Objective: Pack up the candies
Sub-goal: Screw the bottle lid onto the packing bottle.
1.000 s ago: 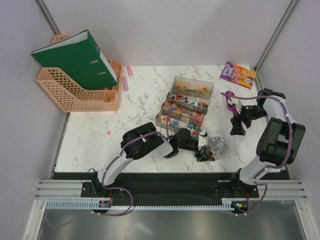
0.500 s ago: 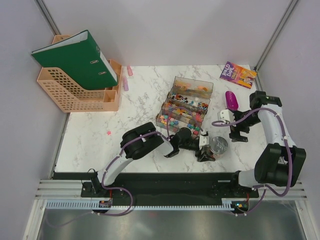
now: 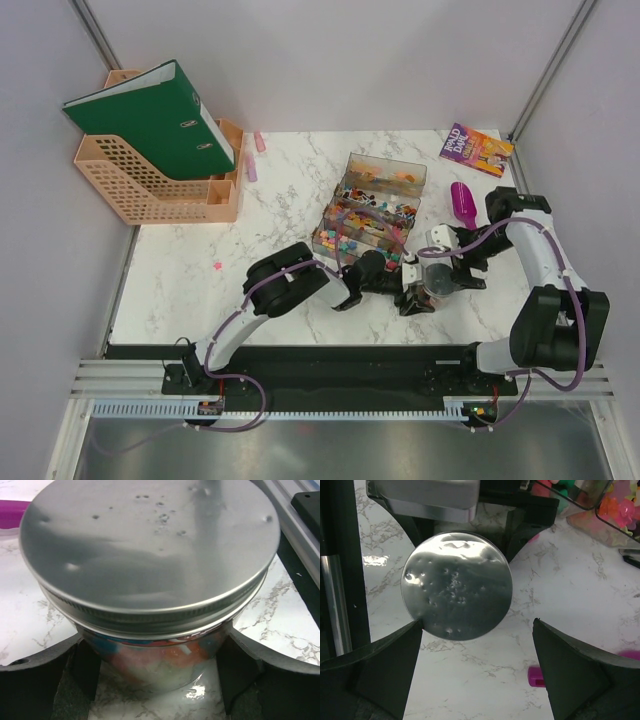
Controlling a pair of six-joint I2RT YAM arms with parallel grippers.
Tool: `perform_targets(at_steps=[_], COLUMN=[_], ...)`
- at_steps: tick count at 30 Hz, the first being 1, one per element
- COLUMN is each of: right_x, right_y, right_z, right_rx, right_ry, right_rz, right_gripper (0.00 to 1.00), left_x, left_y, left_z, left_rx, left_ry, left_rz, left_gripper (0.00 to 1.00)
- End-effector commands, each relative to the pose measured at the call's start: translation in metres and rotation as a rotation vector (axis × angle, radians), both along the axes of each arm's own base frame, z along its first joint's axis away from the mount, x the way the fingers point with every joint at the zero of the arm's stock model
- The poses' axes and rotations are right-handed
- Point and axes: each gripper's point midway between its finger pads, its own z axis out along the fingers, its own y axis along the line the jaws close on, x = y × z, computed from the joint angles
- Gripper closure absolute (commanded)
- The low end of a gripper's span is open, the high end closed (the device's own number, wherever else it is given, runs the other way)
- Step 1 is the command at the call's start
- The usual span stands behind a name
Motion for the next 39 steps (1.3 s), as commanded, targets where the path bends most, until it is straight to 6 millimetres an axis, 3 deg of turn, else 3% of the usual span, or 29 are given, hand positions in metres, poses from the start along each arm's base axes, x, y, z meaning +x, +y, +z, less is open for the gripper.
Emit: perform_targets(at_steps=[1,14,26,33,39], right_x=[-0.03,-0.044,-0.071,-0.105,-0.115], right_y=[0.023,0.024,0.015,-0.004,-0.027], right_z=[0.002,-0.008,-0.008,-0.029,-0.047], right_rx=[0.099,0.077,0.001,-0.109,-0.098], right_ry=[0.136,0.191,0.181,0.261,0.382], right_rz=[0.034,0.052,-0.01,-0.042,-0.128], right_gripper=[0.02,0.02,0.02,0.02,0.02], left_x=[-0.028,-0.012,0.005,0.023,0.019], left_y=[0.163,0.168,0.167,0.173,0.173], left_z=[-0.216,-0.22,-0.229,-0.233,-0.234], left_rx=[0.77,0.784,0.807,0.829,0.827], left_ry=[0.253,0.227,0.219,0.176,0.172], left_rz=[0.205,0.28,0.296,0.345,0.308], left_gripper=[0.98,0.98,0.98,0.98,0.98])
